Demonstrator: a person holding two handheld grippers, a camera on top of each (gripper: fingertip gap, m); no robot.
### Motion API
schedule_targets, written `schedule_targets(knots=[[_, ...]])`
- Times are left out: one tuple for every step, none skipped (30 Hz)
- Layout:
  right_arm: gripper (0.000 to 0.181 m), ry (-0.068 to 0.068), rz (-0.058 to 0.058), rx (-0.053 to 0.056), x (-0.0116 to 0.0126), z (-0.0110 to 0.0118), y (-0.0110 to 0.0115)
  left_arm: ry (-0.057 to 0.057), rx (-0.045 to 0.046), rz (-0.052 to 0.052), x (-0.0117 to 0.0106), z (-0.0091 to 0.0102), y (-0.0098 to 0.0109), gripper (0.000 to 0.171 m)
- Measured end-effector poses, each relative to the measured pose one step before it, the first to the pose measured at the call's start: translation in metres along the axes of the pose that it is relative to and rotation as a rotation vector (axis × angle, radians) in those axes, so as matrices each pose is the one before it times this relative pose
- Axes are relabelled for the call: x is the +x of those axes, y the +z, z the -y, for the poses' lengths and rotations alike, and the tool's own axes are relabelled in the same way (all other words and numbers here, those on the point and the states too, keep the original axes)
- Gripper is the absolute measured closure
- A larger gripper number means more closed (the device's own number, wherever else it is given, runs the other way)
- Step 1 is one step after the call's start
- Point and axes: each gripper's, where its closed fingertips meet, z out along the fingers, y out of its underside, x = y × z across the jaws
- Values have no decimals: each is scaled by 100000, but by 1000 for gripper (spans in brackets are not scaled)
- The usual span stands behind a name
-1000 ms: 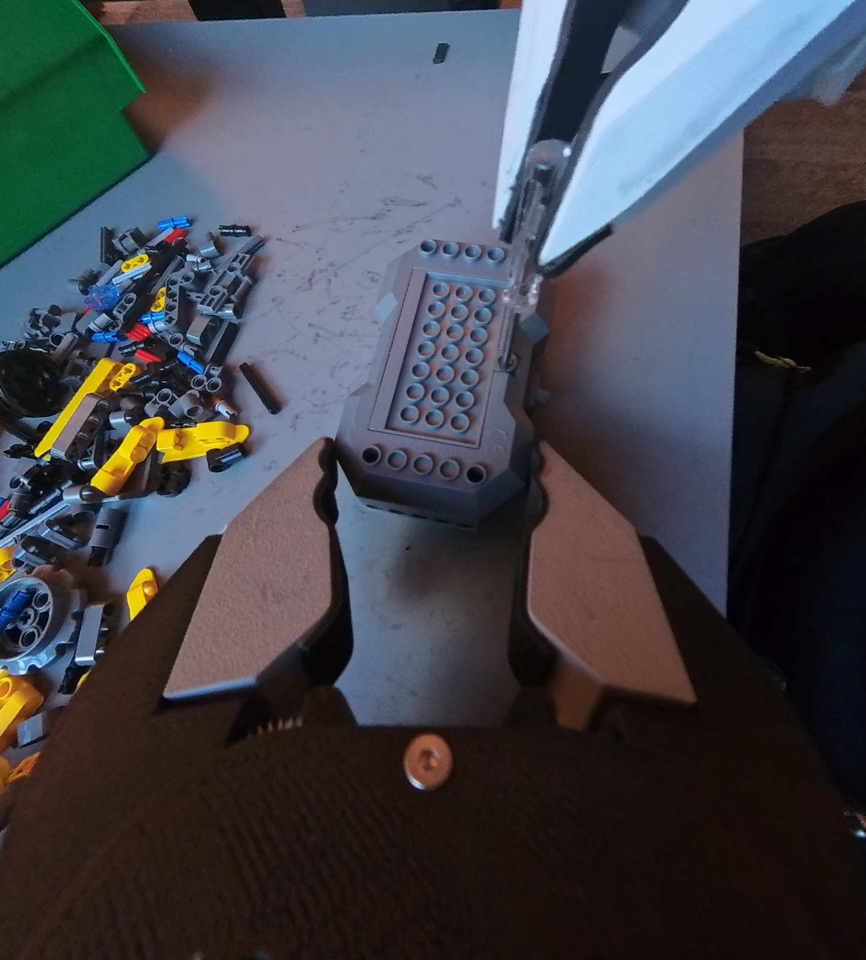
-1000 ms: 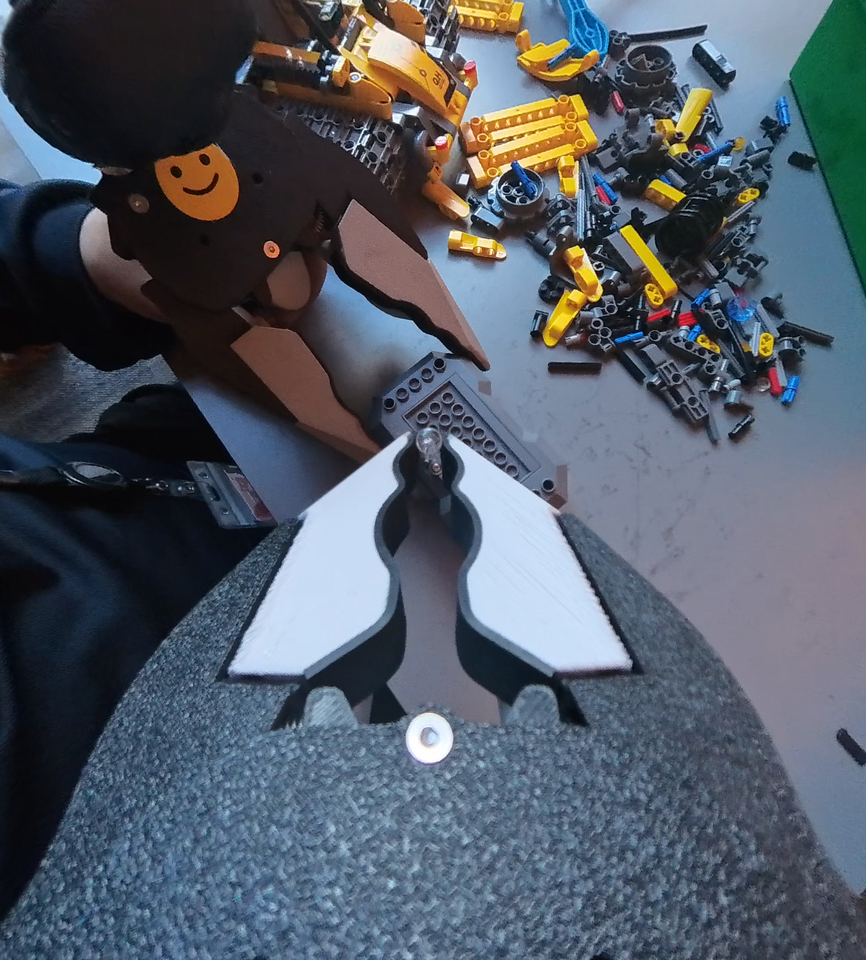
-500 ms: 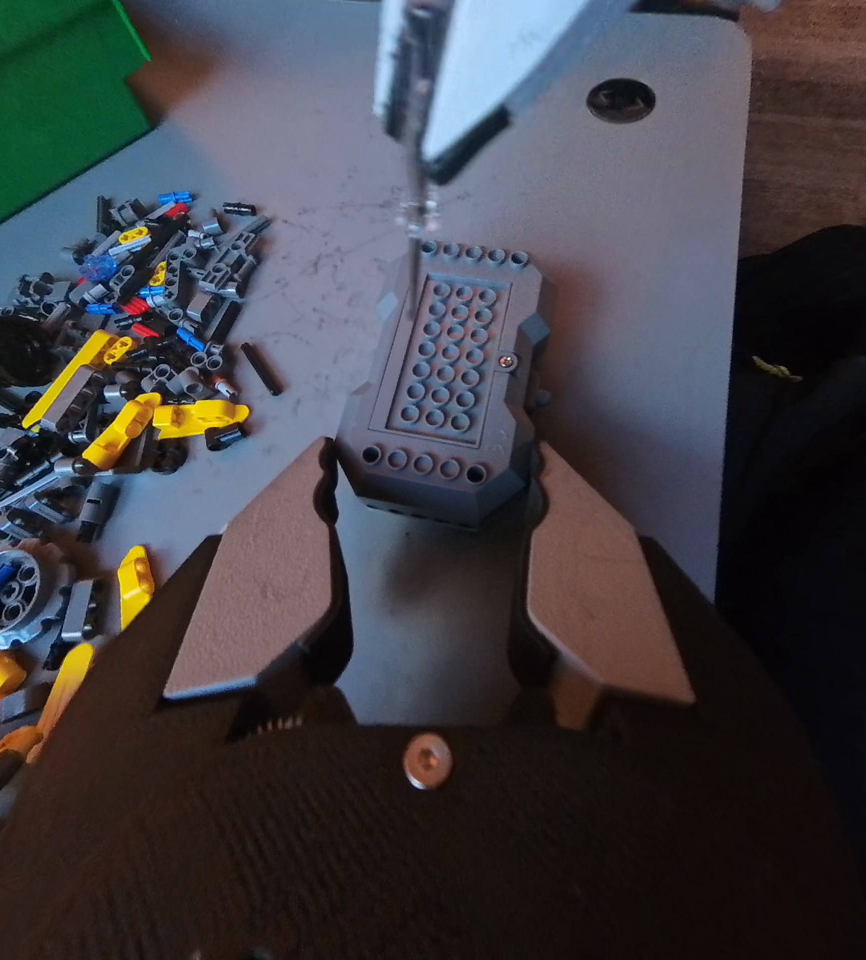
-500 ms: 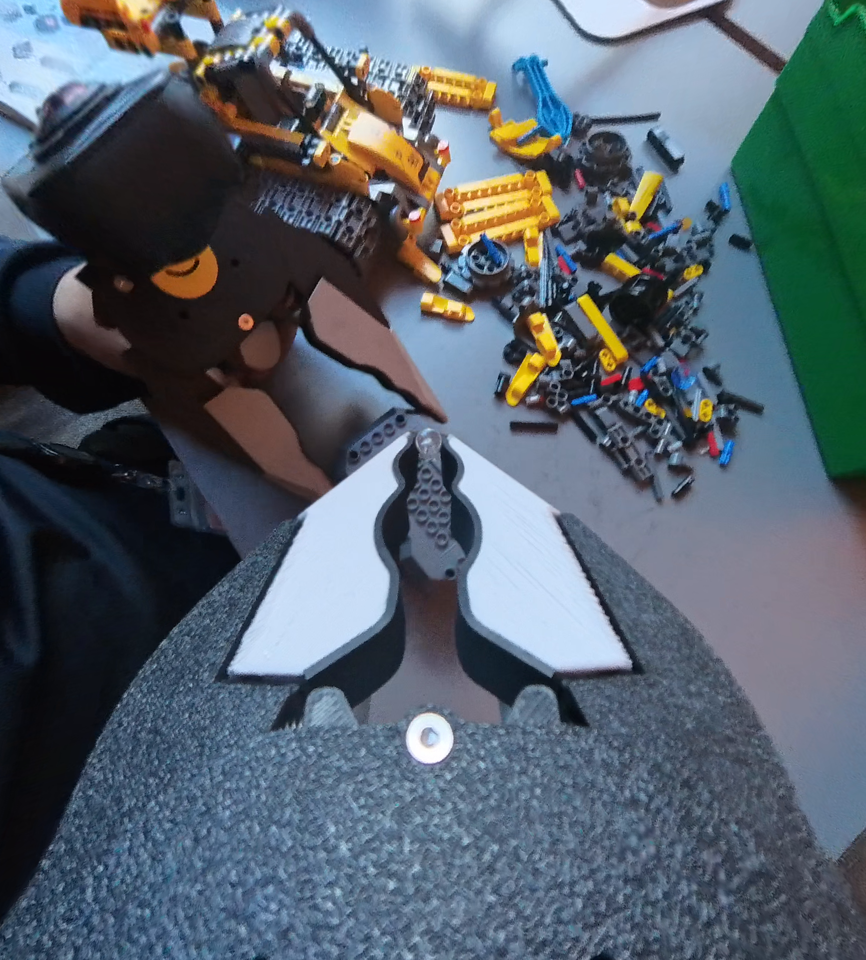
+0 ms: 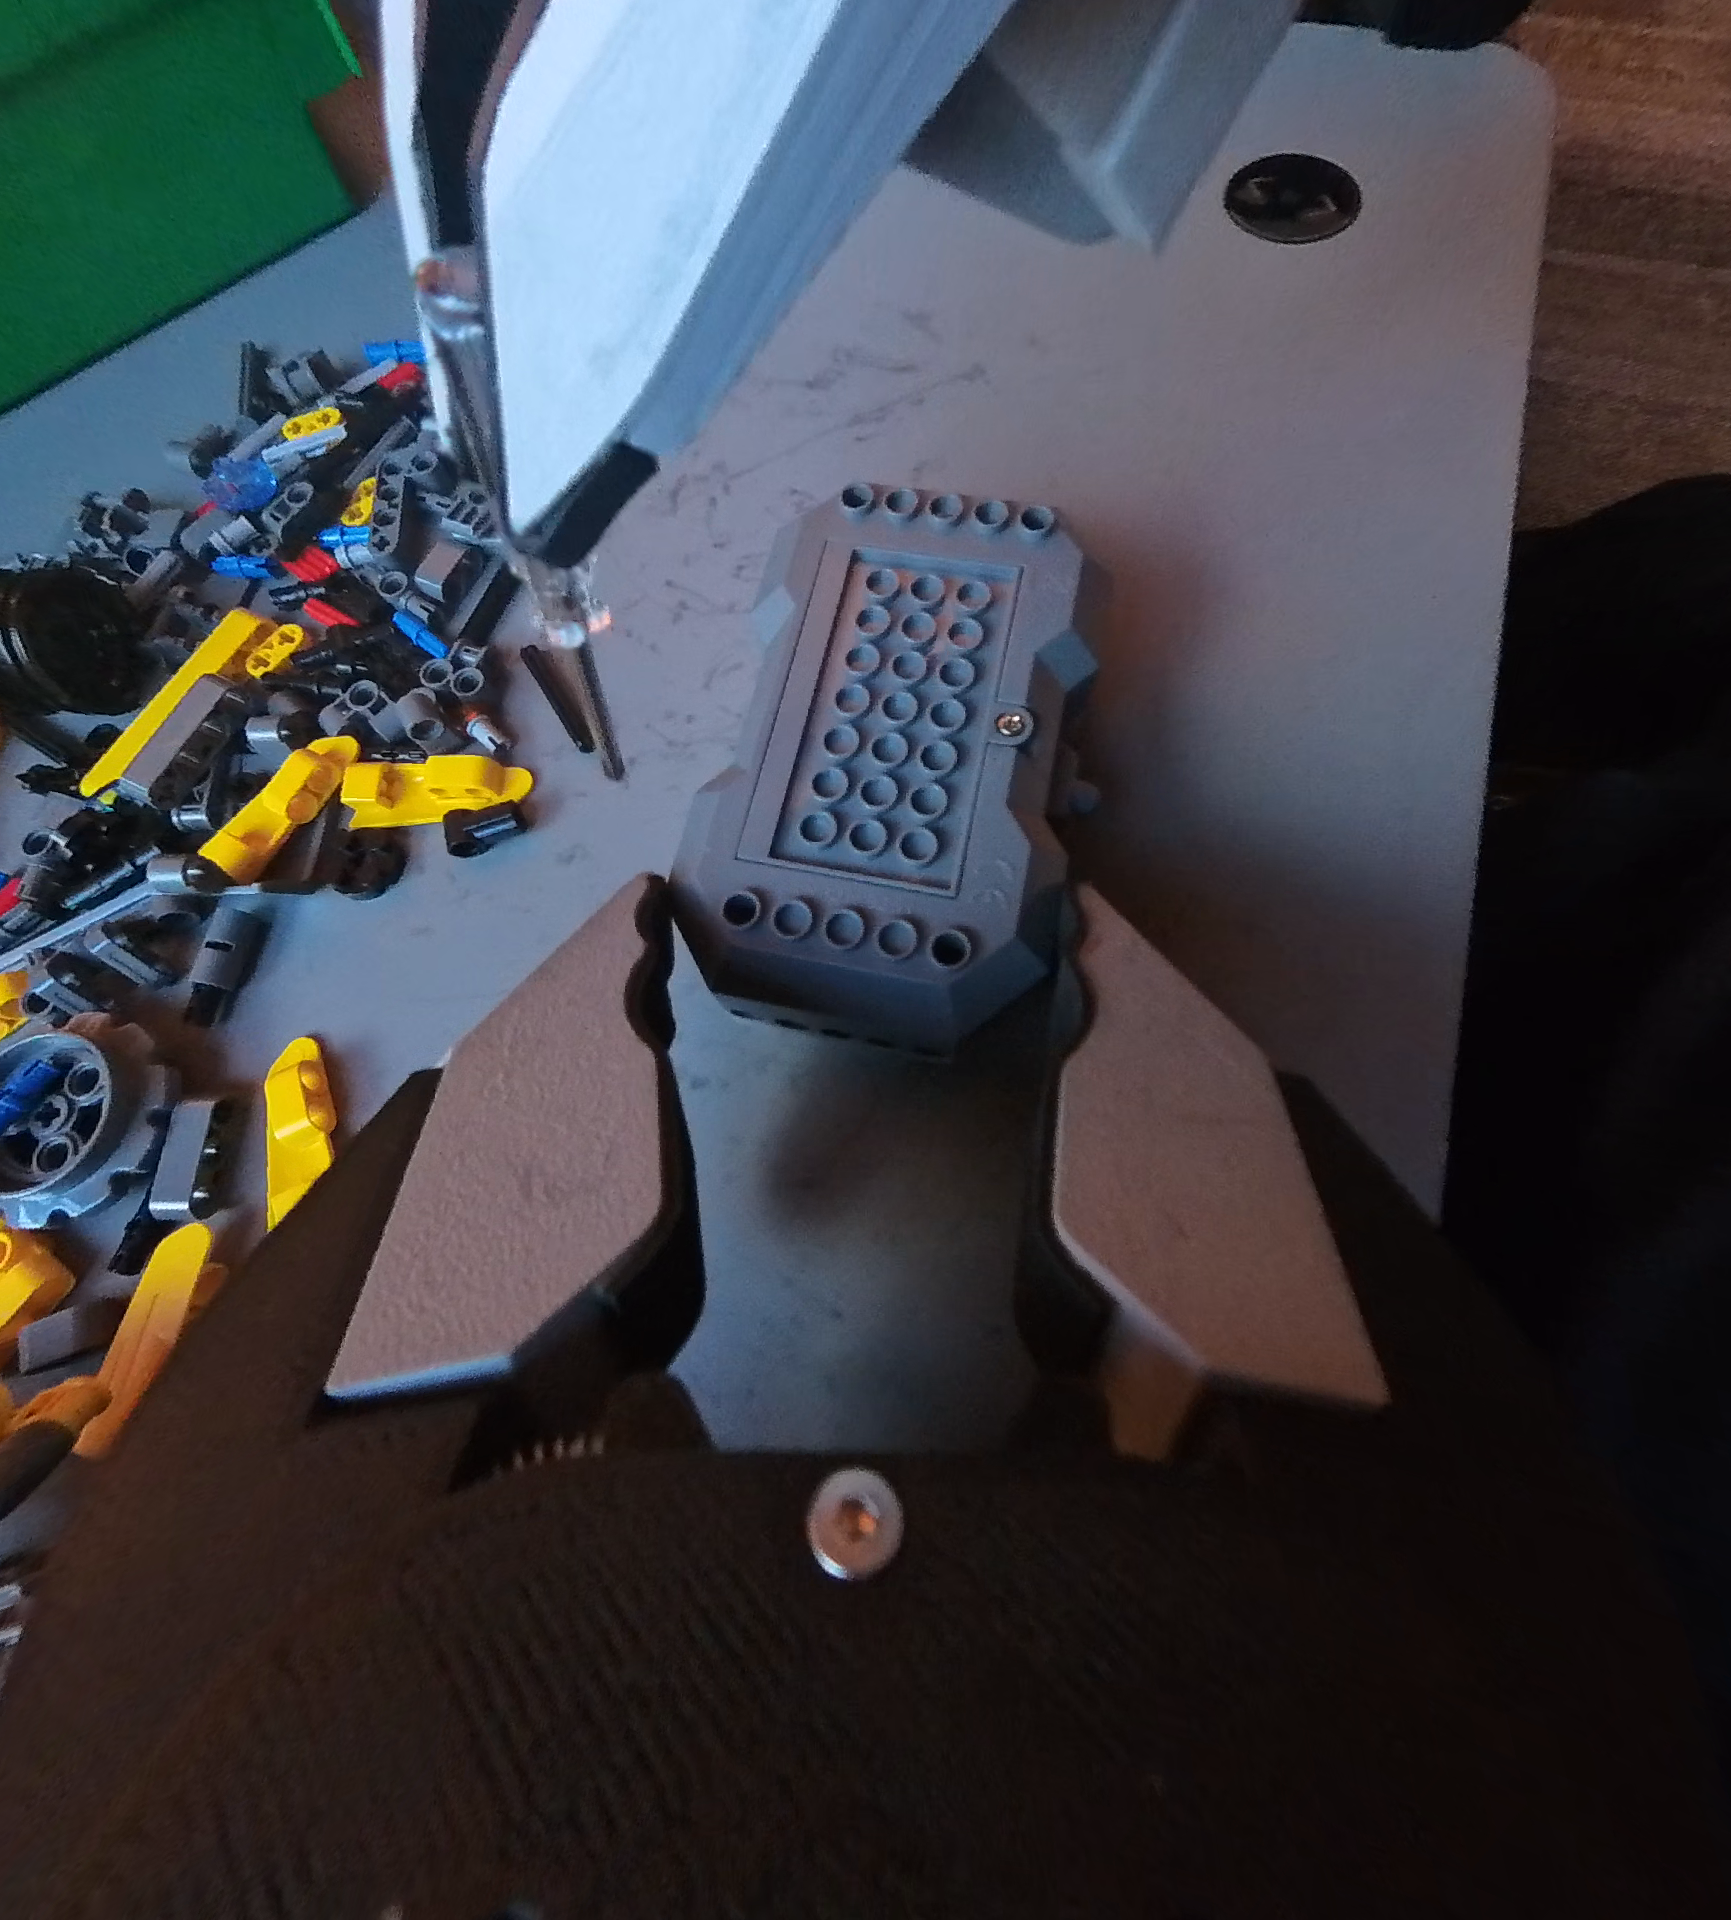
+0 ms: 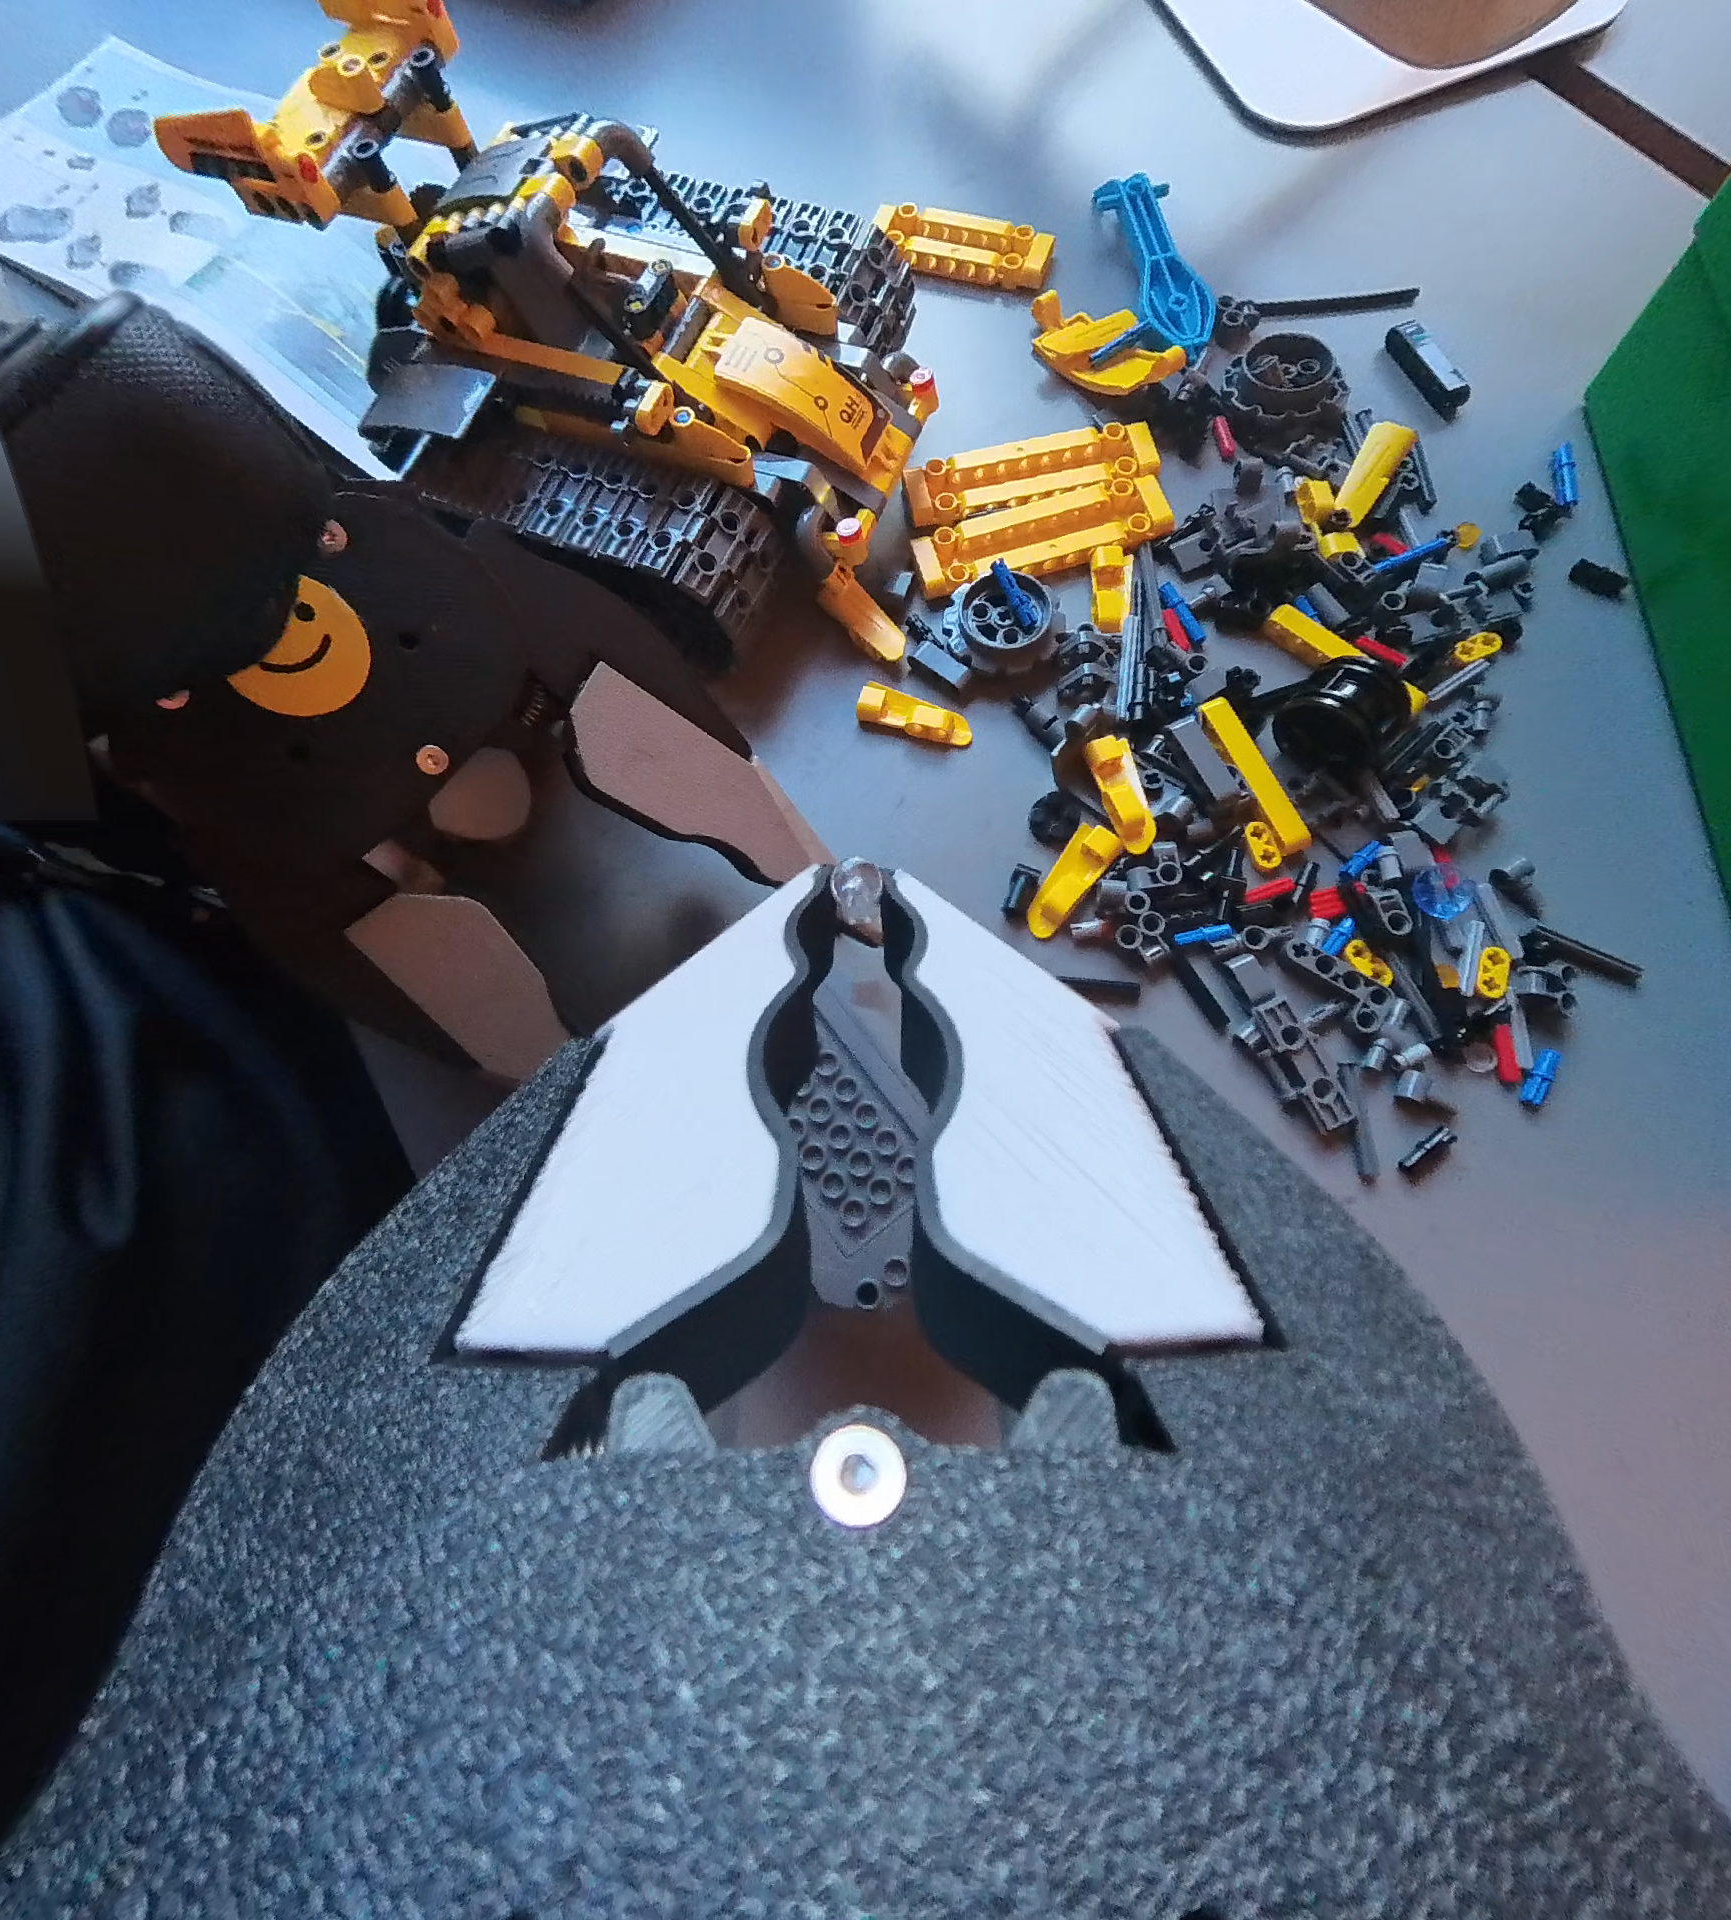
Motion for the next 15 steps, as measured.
schedule_targets(knots=[[173, 372, 372, 420, 104, 8, -6, -106, -4, 23, -23, 9, 13, 102], [173, 330, 572, 551, 60, 10, 16, -72, -6, 69, -17, 8, 12, 102], [173, 129, 551, 555, 18, 14, 26, -76, -4, 59, -22, 13, 18, 102], [173, -12, 384, 141, 15, -58, 47, -160, 3, -24, -19, 14, 20, 101], [173, -102, 285, -85, 17, -94, 61, -239, 2, -55, -24, 5, 11, 101], [173, -205, 340, 110, -26, -53, 50, -200, 7, -13, -26, 18, 9, 102], [173, -203, 370, 174, -22, -28, 41, -77, -4, 47, -20, 13, 18, 102], [173, -179, 300, 64, -5, -8, 44, 19, -19, 208, -29, -1, 16, 101], [173, -243, 274, 115, 9, 37, 29, 122, -16, 221, -23, 16, 19, 101], [173, -349, 232, 302, 7, 96, -10, 97, -5, 108, -14, 4, 4, 101], [173, -351, 194, 303, 1, 104, -15, -61, 8, -14, -14, 6, 8, 101], [173, -279, 163, 209, 11, 77, -24, -189, 16, -97, -1, 3, 4, 101], [173, -149, 135, 143, 9, 44, -10, -242, 7, -23, -30, -3, 0, 102], [173, -47, 82, 99, 12, 15, 5, -256, 5, -27, -35, 2, 6, 102], [173, -7, 91, 42, 0, -9, 14, -176, 2, -33, -26, 9, -2, 101]])
